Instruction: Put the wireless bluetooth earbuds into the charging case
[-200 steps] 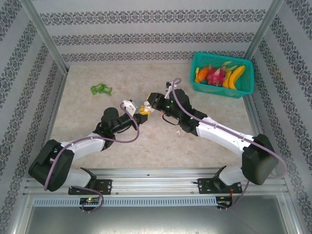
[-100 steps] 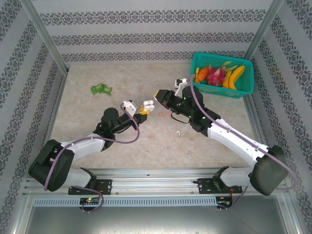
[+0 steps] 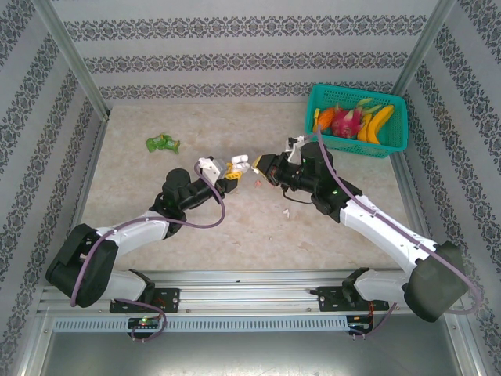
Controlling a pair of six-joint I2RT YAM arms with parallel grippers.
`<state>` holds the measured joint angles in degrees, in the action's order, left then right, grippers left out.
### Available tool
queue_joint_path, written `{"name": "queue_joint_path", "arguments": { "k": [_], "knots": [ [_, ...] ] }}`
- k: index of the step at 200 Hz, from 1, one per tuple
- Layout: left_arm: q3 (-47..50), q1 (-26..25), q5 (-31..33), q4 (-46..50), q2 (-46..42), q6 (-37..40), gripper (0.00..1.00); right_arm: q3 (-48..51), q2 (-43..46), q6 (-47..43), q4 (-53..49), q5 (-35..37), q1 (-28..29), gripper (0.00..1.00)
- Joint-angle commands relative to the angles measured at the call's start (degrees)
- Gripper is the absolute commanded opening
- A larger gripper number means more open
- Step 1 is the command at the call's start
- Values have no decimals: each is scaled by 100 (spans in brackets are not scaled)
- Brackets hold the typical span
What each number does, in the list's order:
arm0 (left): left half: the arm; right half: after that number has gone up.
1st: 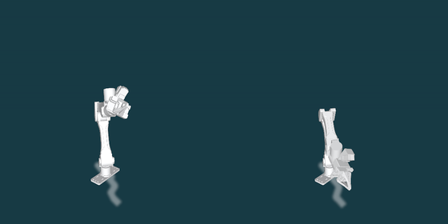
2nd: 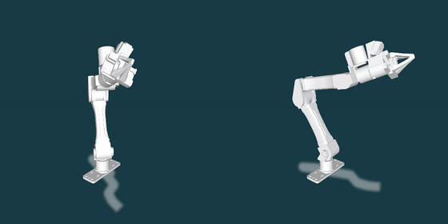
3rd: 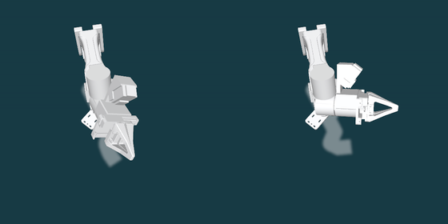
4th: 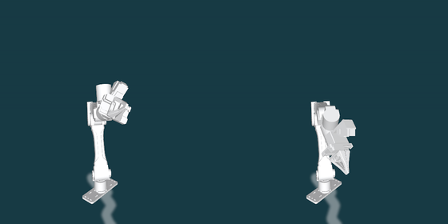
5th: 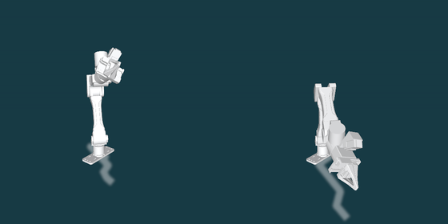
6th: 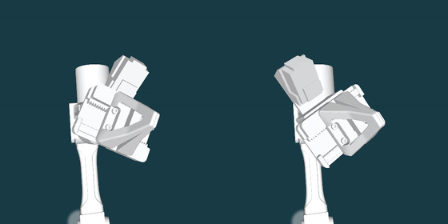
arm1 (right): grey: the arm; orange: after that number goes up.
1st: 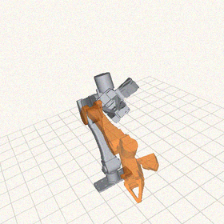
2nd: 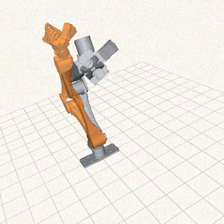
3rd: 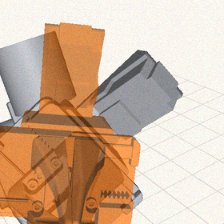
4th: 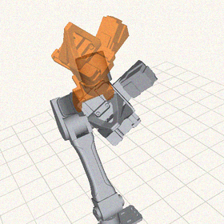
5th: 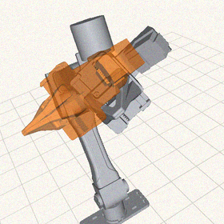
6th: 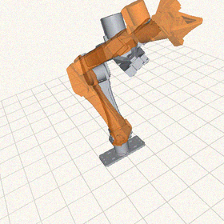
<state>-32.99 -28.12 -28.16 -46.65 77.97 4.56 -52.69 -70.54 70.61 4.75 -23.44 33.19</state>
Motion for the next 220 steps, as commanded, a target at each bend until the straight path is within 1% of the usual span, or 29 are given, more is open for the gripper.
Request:
{"name": "queue_joint_path", "arguments": {
  "k": [1, 62, 86, 111, 144, 164, 183, 201, 220],
  "knots": [
    [-220, 17, -295, 8, 93, 220, 0, -5, -72, 104, 4, -290, -8, 11],
    [-278, 17, -587, -28, 229, 179, 0, -110, -359, 154, 156, -334, 90, 11],
    [-306, 14, -519, 56, 242, 151, 0, -141, -451, 164, 232, -328, 104, 11],
    [-230, 17, -121, 87, 210, 124, 0, -81, -419, 107, 202, -279, 67, 11],
    [92, 112, 898, -39, 9, 12, 0, 291, -217, 22, 118, -137, -64, 12],
    [258, 223, 1341, -29, -192, -119, 0, 581, -169, -112, 53, -70, -125, 11],
    [306, 247, 1568, 155, -398, -178, 0, 821, -250, -360, -83, 10, -137, 11],
    [293, 249, 1548, 324, -558, -199, 0, 1004, -429, -561, -159, 35, -137, 11],
    [240, 254, 1506, 497, -681, -260, 0, 1193, -690, -524, -49, -10, -92, 11]
  ]
}}
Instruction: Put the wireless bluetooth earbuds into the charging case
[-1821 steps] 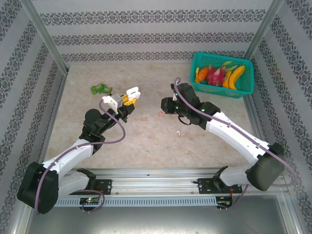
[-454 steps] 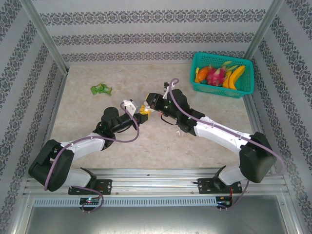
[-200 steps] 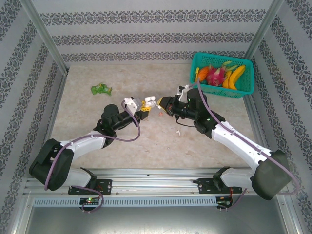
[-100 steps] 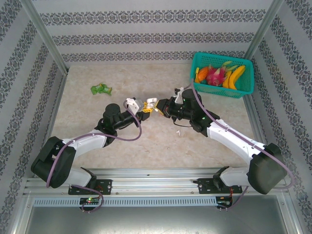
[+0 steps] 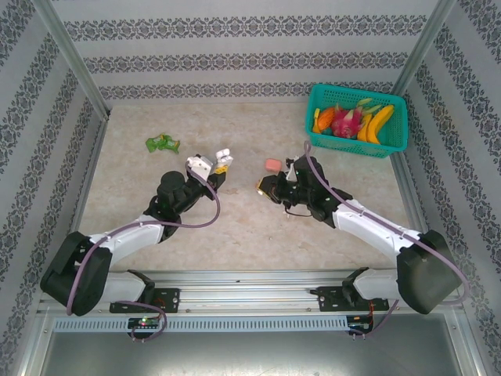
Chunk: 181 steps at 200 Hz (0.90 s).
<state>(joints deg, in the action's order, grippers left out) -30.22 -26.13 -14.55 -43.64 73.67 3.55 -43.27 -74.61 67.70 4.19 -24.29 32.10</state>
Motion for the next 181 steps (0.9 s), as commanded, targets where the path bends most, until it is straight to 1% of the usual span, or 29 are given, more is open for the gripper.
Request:
{"name": "queue_joint_path", "arguments": {
  "k": [1, 45, 91, 181],
  "knots": [
    [-42, 55, 134, 205, -251, -165, 0, 259, -300, -237, 10, 75, 21, 11],
    [-97, 55, 45, 321, -319, -284, 0, 125, -1043, -410, -38, 68, 341, 10],
    [-117, 55, 4, 416, -327, -294, 0, -201, -1778, -542, -170, -73, 446, 9],
    [-137, 47, -16, 444, -294, -328, 0, -700, -2415, -730, -412, -277, 441, 10]
  ]
}}
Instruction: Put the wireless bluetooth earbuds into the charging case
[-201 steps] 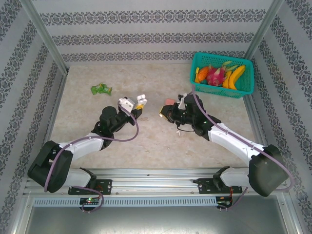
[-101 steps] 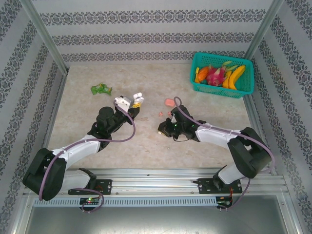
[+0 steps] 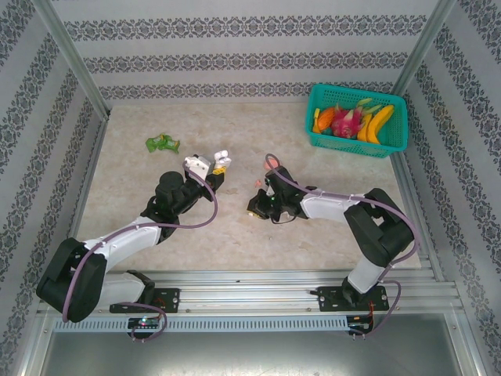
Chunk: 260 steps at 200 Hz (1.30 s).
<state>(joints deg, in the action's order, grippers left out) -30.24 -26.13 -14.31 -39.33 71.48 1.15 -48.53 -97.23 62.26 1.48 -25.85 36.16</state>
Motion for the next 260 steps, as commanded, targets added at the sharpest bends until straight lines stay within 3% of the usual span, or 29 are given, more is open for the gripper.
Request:
{"name": "queue_joint_path", "arguments": {
  "k": [1, 36, 86, 160, 202, 260],
  "knots": [
    [-129, 51, -43, 13, -74, -88, 0, -173, -159, -191, -144, -122, 33, 10],
    [-106, 55, -39, 7, -83, -115, 0, -297, -127, -685, -326, 255, 89, 12],
    [-103, 55, -50, -4, -75, -157, 0, -434, 102, -2080, -979, 1710, 578, 15],
    [-127, 48, -65, 84, -154, -147, 0, -442, -270, -2218, -1046, 2268, 862, 20],
    [-116, 42, -65, 84, -152, -169, 0, -523, -255, -2253, -1166, 2304, 859, 28],
    [-96, 41, -49, 116, -256, -167, 0, -575, 202, -2162, -1478, 2203, 874, 54]
  ]
}}
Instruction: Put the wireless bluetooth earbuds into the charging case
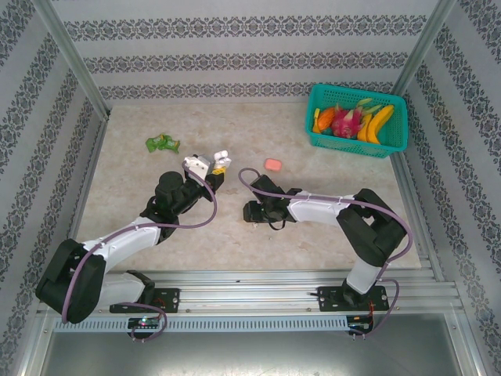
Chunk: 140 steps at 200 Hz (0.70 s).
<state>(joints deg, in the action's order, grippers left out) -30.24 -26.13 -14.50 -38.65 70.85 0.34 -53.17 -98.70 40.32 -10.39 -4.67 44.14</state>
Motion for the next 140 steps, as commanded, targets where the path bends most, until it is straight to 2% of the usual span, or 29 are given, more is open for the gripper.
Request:
{"name": "queue_joint_path", "arguments": {
  "k": [1, 39, 140],
  "knots": [
    [-96, 44, -28, 50, -202, -82, 0, -109, 358, 35, -298, 87, 77, 55],
    [-117, 47, 12, 228, -378, -27, 0, 326, 801, 344, -280, -12, 172, 65],
    [-79, 45, 70, 234, -428, 1, 0, 466, 689, 862, -328, -116, 534, 65]
  ]
}}
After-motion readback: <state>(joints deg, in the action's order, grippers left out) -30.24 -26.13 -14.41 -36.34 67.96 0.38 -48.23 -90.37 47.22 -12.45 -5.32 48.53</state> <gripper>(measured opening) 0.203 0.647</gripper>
